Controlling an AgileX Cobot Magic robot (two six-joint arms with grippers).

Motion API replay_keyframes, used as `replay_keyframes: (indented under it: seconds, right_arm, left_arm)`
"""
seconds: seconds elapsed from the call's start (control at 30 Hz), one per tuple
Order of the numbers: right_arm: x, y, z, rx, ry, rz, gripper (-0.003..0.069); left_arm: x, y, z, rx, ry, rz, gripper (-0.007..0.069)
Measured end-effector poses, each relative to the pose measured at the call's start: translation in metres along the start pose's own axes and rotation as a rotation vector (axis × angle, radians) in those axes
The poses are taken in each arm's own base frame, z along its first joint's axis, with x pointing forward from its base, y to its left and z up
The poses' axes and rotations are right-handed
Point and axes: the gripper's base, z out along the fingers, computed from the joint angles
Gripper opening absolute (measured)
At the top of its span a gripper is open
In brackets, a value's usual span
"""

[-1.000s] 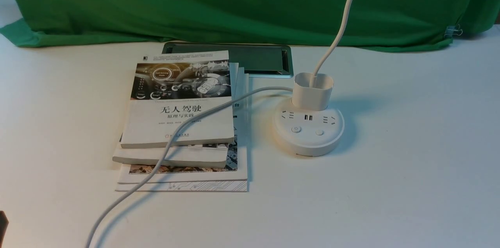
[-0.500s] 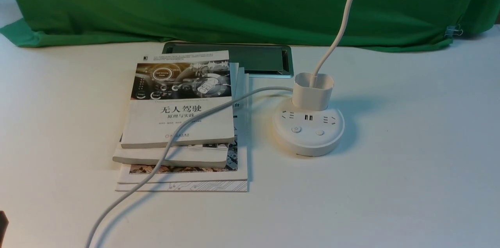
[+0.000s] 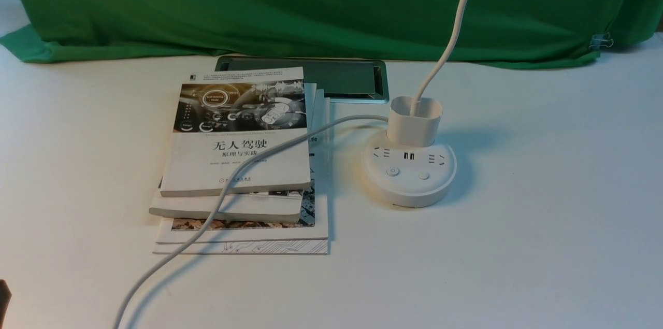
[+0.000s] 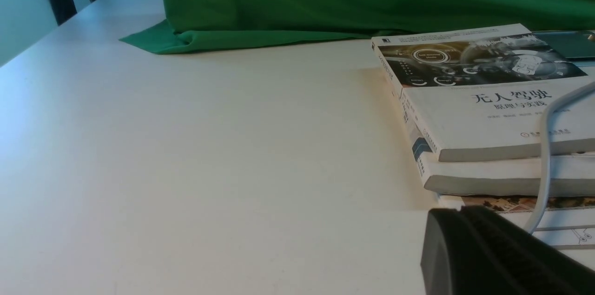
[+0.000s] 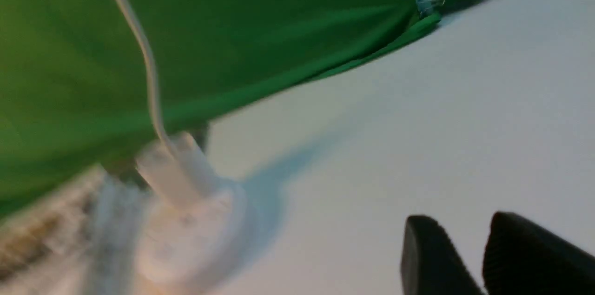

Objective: Turn on the desk lamp on the white desktop with your hand.
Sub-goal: 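Press the button on the base of the white desk lamp with the right gripper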

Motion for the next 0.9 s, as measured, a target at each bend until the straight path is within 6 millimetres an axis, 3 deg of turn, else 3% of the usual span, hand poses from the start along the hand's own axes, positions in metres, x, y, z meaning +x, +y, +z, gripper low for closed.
replay_keyframes:
  seconds: [0.03, 0.07, 0.13, 0.23, 0.4, 0.53, 0.63, 0.73, 0.8, 0.83, 0.87, 0.9]
  right_arm:
    - [0.0, 0.0, 0.0, -0.005, -0.004, 0.063, 0.0241]
    - [-0.001, 0.001, 0.0, -0.017, -0.01, 0.272, 0.0241]
    - [-0.001, 0.002, 0.0, -0.02, -0.007, 0.486, 0.0241]
    - [-0.001, 0.002, 0.0, -0.018, -0.002, 0.556, 0.0241]
    - [-0.003, 0.002, 0.0, -0.032, -0.023, 0.513, 0.0241]
    - [-0.006, 0.003, 0.0, -0.048, -0.056, 0.322, 0.0218]
    - [-0.016, 0.012, -0.001, -0.061, -0.051, 0.109, 0.0136]
    - [-0.044, 0.033, 0.001, -0.079, -0.029, -0.096, 0.0038]
    - [-0.07, 0.055, 0.009, -0.088, 0.028, -0.24, 0.0029]
    - [-0.071, 0.056, 0.012, -0.083, 0.057, -0.271, 0.0029]
    - [-0.093, 0.076, 0.019, -0.104, 0.121, -0.404, 0.0027]
    - [-0.101, 0.084, 0.024, -0.11, 0.178, -0.489, 0.0028]
  left_arm:
    - [0.0, 0.0, 0.0, 0.0, 0.0, 0.0, 0.0021]
    - [0.0, 0.0, 0.0, 0.0, 0.0, 0.0, 0.0021]
    - [0.0, 0.0, 0.0, 0.0, 0.0, 0.0, 0.0021]
    - [0.0, 0.0, 0.0, 0.0, 0.0, 0.0, 0.0021]
    - [0.0, 0.0, 0.0, 0.0, 0.0, 0.0, 0.0021]
    - [0.0, 0.0, 0.0, 0.0, 0.0, 0.0, 0.0021]
    - [0.0, 0.0, 0.0, 0.0, 0.0, 0.0, 0.0021]
    - [0.0, 0.0, 0.0, 0.0, 0.0, 0.0, 0.0021]
    - [0.0, 0.0, 0.0, 0.0, 0.0, 0.0, 0.0021]
    - [0.0, 0.0, 0.0, 0.0, 0.0, 0.0, 0.0021]
    - [0.0, 0.0, 0.0, 0.0, 0.0, 0.0, 0.0021]
    - [0.0, 0.0, 0.0, 0.0, 0.0, 0.0, 0.0021]
